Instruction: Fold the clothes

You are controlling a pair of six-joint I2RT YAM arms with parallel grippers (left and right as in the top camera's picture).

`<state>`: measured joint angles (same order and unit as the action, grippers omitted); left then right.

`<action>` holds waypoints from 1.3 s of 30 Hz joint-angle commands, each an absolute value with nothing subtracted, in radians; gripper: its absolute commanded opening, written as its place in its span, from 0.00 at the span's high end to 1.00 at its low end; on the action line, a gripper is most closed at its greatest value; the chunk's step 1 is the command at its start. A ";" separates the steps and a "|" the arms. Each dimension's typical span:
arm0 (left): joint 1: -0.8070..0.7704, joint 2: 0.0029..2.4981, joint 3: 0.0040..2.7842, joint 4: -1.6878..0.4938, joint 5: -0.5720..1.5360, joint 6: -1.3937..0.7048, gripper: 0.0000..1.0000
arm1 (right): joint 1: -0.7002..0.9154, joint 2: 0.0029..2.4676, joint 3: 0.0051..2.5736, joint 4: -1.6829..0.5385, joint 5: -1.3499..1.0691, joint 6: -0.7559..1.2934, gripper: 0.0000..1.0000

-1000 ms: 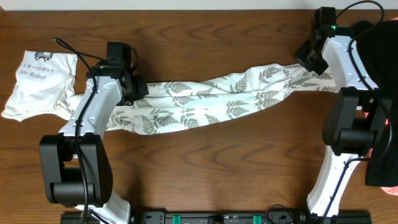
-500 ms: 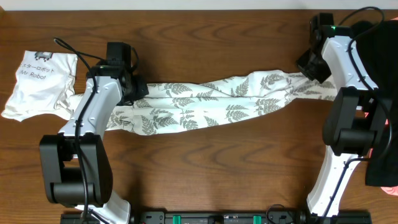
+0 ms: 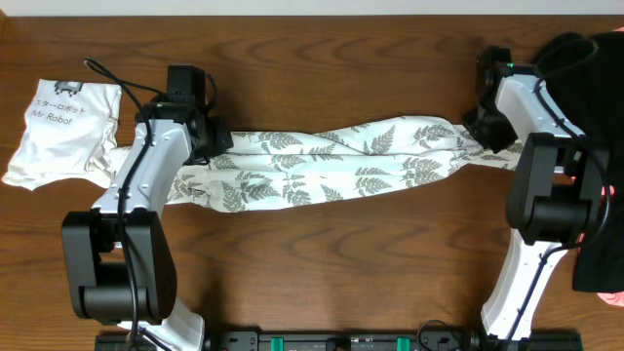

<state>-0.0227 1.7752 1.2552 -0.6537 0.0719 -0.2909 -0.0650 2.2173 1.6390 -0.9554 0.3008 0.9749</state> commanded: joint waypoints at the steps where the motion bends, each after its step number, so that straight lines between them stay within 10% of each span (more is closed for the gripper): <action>1: -0.026 1.784 1.249 -0.656 0.067 -0.282 0.83 | -0.078 2.205 1.558 -0.894 0.353 0.903 0.99; 6: -0.026 1.784 1.250 -0.647 0.067 -0.282 0.74 | -0.079 2.205 1.525 -0.822 0.352 0.677 0.95; 17: -0.026 1.784 1.250 -0.648 0.067 -0.281 0.58 | -0.092 2.159 1.599 -0.860 0.398 0.331 0.54; 23: -0.025 1.784 1.250 -0.641 0.067 -0.255 0.60 | -0.134 2.158 1.600 -0.853 0.344 0.206 0.57; 25: -0.025 1.784 1.250 -0.637 0.067 -0.255 0.94 | -0.140 2.158 1.605 -0.851 0.288 0.104 0.59; 39: -0.025 1.837 1.214 -0.635 -0.052 -0.265 0.96 | -0.174 2.156 1.609 -0.837 0.279 -0.038 0.69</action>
<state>-0.0227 1.7897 1.2491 -0.6361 -0.0166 -0.2653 -0.1440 2.1773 1.5959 -0.8383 0.2771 -0.0055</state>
